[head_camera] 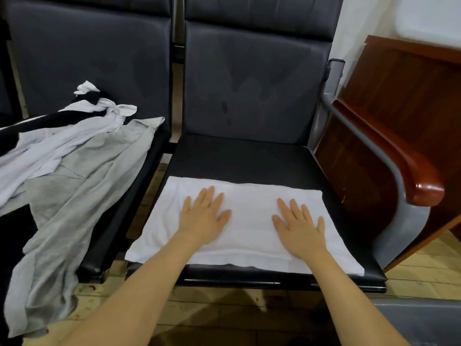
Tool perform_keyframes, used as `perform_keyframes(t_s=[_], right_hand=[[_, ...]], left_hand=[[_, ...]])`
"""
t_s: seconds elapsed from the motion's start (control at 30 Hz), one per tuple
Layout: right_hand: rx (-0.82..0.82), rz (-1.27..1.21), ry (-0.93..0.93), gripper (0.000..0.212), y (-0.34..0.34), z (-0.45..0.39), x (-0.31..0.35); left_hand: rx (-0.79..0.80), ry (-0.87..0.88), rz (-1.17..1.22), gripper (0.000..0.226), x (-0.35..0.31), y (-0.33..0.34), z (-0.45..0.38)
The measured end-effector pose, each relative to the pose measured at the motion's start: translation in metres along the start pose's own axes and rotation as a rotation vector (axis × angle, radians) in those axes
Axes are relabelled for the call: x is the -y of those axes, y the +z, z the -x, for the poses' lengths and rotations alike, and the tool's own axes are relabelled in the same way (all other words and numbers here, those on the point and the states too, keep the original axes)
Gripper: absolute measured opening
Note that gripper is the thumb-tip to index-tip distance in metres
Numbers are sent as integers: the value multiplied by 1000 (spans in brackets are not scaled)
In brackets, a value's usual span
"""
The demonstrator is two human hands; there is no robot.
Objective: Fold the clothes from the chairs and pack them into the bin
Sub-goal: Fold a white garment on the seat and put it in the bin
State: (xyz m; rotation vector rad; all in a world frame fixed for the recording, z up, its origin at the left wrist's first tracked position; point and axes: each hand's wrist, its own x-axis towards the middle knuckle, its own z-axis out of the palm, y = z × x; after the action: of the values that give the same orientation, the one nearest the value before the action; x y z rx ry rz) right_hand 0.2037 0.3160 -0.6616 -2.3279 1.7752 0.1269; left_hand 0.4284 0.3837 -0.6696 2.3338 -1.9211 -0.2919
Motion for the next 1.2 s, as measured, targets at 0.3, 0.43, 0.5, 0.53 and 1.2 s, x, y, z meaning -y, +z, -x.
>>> perform_keyframes(t_s=[0.3,0.43,0.5,0.53,1.2], right_hand=[[-177,-139,-242,48,-8,5,21],[-123,-168,-360,48,-3,3,31],[-130,-174,-376,48,1,4,33],[-141,-171,-388,48,2,5,33],[-183,-396,-441,38,1,24,71]], left_hand=[[-194,-194,67,56,25,-20,17],[-162,-367,-42,54,56,-29,32],[-168,-355,-2,51,65,-31,36],[-198,-331,17,49,67,-32,36],[-731,220,374,34,12,-86,46]])
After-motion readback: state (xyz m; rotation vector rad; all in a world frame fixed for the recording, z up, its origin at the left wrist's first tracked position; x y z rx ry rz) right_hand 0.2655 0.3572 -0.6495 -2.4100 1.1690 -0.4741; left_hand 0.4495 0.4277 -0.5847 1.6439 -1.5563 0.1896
